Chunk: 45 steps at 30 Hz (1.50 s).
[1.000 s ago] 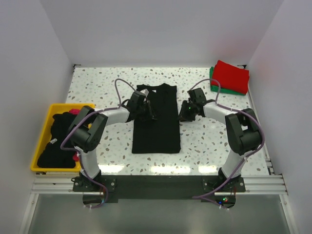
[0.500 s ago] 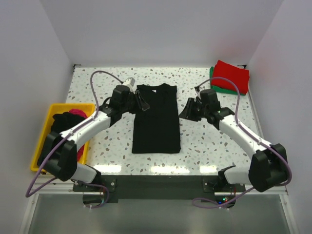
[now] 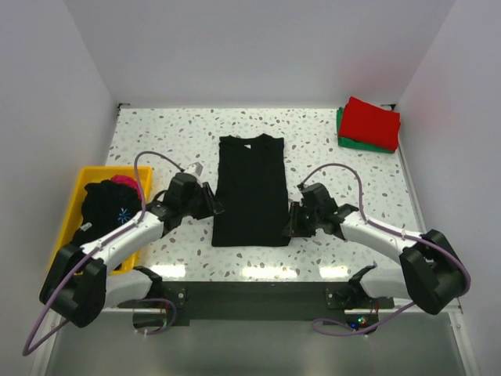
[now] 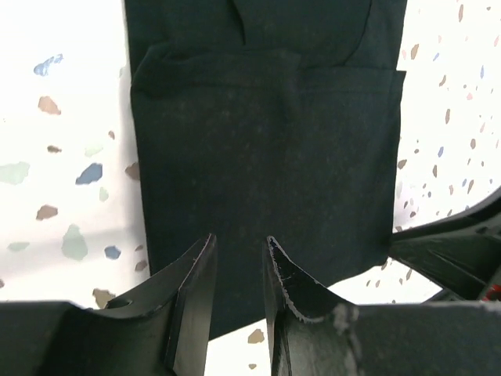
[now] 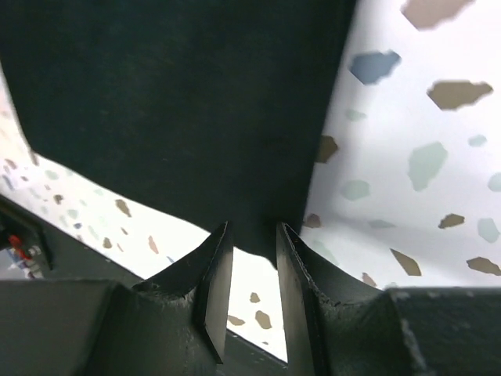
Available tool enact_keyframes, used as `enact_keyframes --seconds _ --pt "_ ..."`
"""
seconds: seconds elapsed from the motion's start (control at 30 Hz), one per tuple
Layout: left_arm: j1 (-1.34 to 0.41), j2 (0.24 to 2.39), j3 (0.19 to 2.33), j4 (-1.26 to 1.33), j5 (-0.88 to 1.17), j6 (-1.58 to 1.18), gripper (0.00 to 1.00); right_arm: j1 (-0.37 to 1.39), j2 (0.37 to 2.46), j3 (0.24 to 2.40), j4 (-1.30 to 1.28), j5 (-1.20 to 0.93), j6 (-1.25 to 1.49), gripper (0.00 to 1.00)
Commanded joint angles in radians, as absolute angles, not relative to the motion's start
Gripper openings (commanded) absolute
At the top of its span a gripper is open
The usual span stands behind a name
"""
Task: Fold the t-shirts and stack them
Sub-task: Fold the tshirt
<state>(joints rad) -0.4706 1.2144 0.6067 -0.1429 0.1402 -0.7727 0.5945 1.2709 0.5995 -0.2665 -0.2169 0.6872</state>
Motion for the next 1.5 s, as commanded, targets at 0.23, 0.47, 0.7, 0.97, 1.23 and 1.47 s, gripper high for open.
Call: enact_keyframes --seconds 0.23,0.47,0.7,0.97,1.23,1.47 --pt "-0.465 1.045 0.437 -0.225 0.147 -0.804 0.34 0.595 1.275 0.514 -0.207 -0.183 0.716 0.31" --pt "-0.472 0.879 0.324 -0.288 0.141 -0.871 0.42 0.595 1.177 0.500 -0.287 -0.181 0.730 0.37" --pt "-0.521 0.830 0.250 -0.287 0.141 -0.913 0.48 0.595 1.131 0.431 -0.229 -0.209 0.804 0.41" --pt "-0.574 0.868 0.229 -0.242 0.124 -0.939 0.46 0.604 1.132 0.371 -0.135 -0.190 0.888 0.41" --pt "-0.592 0.902 0.213 -0.213 0.094 -0.951 0.42 0.611 1.127 0.321 -0.061 -0.170 0.936 0.40" --pt "-0.612 0.926 0.204 -0.193 0.055 -0.959 0.38 0.615 1.150 0.307 -0.031 -0.169 0.943 0.40"
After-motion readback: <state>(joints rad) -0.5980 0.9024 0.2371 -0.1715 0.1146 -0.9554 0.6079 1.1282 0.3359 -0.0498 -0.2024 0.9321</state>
